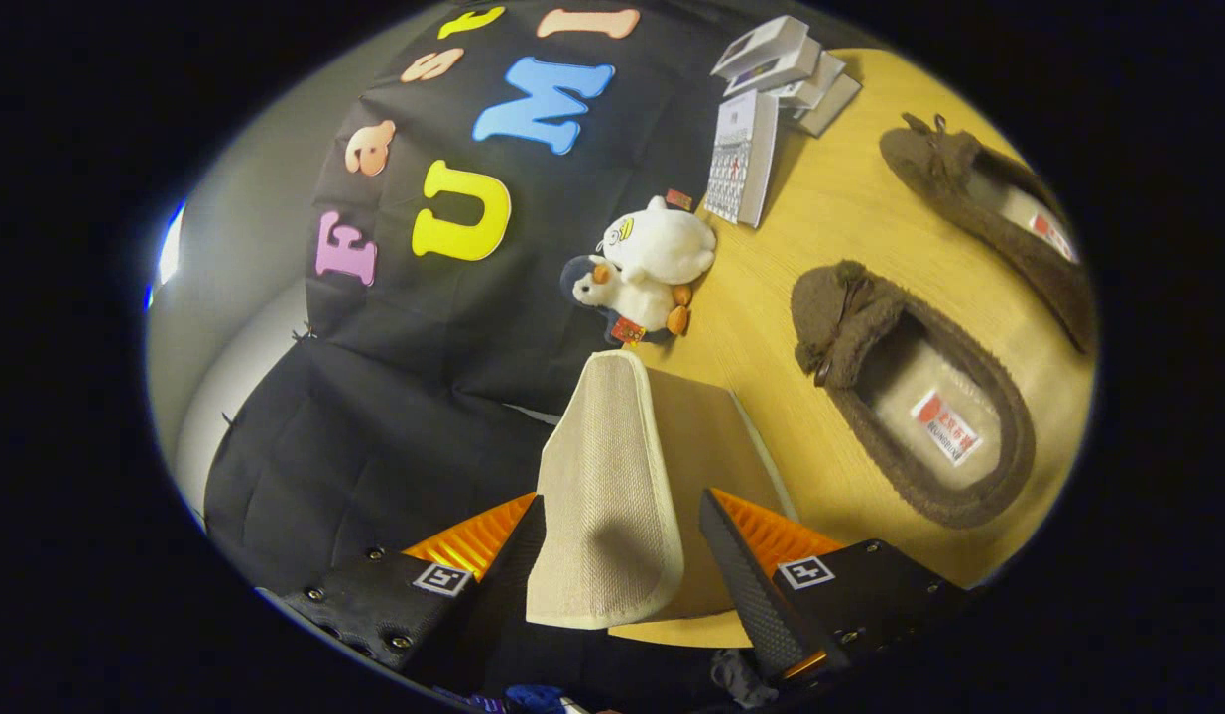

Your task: Open the storage box then place both shoes into the box .Put the left shoe in first, then the right shoe, with the right side of both shoes facing outward in a uniform manner.

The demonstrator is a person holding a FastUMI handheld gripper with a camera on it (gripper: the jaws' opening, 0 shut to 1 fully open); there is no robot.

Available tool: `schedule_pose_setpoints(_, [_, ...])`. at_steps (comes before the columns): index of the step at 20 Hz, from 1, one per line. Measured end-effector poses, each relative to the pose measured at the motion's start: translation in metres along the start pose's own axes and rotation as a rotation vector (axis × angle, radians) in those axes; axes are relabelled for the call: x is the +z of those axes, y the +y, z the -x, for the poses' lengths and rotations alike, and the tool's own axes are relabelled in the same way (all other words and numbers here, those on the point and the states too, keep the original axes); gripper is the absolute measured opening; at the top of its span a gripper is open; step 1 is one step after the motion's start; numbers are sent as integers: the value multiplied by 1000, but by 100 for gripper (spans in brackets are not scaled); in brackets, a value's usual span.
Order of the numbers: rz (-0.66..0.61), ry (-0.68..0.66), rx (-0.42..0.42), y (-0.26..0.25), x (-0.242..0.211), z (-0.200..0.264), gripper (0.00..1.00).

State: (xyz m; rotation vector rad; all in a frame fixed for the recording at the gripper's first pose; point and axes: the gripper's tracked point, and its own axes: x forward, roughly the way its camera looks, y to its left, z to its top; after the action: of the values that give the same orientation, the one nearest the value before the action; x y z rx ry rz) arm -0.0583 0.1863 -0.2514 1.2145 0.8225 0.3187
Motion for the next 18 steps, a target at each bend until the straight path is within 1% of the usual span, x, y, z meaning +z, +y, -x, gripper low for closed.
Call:
schedule_pose_setpoints(5, [-126, 54, 32, 0, -11, -8, 96])
schedule_pose_setpoints(7, [-133, 86, 34, 0, -16, -7, 96])
schedule_pose_setpoints(9, [-120, 102, 16, -4, -20, -4, 76])
schedule_pose_setpoints(10, [-112, 104, 7, -2, -19, -5, 63])
schedule_pose_setpoints(11, [-98, 126, 5, -2, -21, -7, 58])
schedule_pose_setpoints(13, [-71, 152, -1, 0, -24, 1, 56])
schedule_pose_setpoints(15, [-25, 183, -4, 3, -29, 4, 44])
schedule_pose_setpoints(16, [7, 195, 8, 8, -34, 3, 44])
schedule_pose_setpoints(17, [-26, 133, 18, 7, -23, -15, 41])
schedule_pose_setpoints(18, [-41, 142, 20, 12, -18, 7, 5])
